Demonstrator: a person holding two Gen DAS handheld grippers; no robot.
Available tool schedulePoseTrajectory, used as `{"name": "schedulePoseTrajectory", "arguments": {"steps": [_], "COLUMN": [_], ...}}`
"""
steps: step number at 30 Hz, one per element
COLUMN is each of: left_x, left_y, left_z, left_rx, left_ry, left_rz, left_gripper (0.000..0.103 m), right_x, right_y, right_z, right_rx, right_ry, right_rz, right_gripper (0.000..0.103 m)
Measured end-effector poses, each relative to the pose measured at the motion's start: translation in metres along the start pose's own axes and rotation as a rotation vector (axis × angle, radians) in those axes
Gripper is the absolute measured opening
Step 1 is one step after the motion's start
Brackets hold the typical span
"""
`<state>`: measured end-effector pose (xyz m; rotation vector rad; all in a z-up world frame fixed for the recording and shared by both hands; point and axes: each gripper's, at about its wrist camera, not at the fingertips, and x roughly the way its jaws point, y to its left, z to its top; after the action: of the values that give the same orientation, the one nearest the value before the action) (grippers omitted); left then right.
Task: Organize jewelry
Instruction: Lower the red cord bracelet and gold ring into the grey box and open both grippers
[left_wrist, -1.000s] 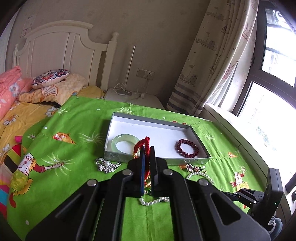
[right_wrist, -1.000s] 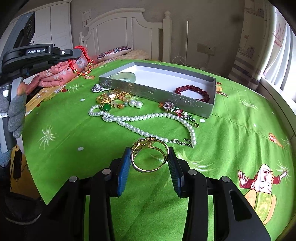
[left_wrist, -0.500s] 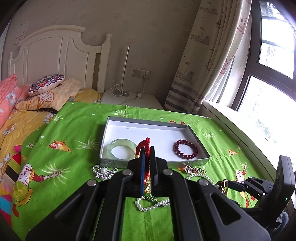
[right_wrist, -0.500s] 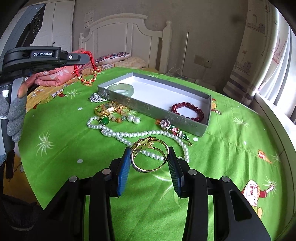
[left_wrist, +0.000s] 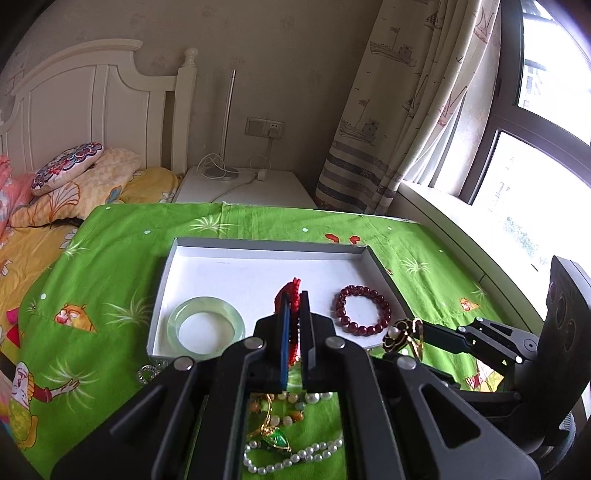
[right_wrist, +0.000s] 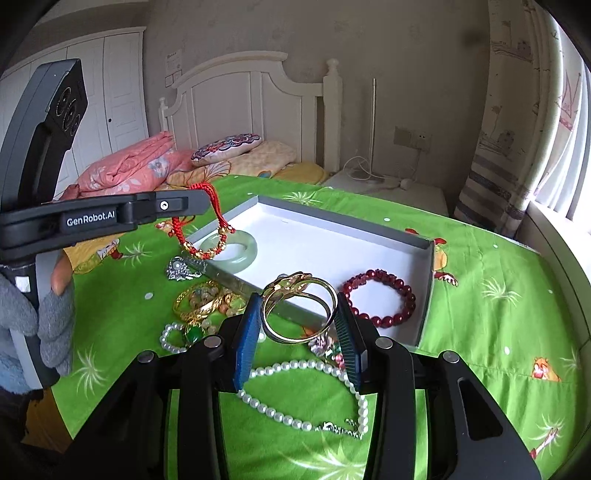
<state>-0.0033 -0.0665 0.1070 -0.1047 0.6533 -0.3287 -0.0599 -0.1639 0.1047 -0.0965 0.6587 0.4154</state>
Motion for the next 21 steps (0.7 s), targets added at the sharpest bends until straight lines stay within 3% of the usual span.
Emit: {"name": "schedulePoseTrajectory", "arguments": {"steps": [18,20,21], "left_x": [0.1,0.102,0.103], "left_y": [0.015,0.017,0.019], "left_z": [0.04,0.04,0.039], "left_rx": [-0.01,-0.01,-0.013], "left_ry": [0.118,0.11,0.109], "left_rz": [0.106,0.117,0.124], "left_gripper": [0.005,0.008,0.021], "right_x": [0.102,0.109,0.111], "right_y": [-0.031,-0.034,-0.035], "right_z": [0.034,0.037,0.037], "right_rx": [0.092,0.104,0.109], "right_ry": [0.127,0.135,0.136], "right_rz": [-0.075,-0.076,-0.08], "right_gripper": [0.04,0.04,0.04]}}
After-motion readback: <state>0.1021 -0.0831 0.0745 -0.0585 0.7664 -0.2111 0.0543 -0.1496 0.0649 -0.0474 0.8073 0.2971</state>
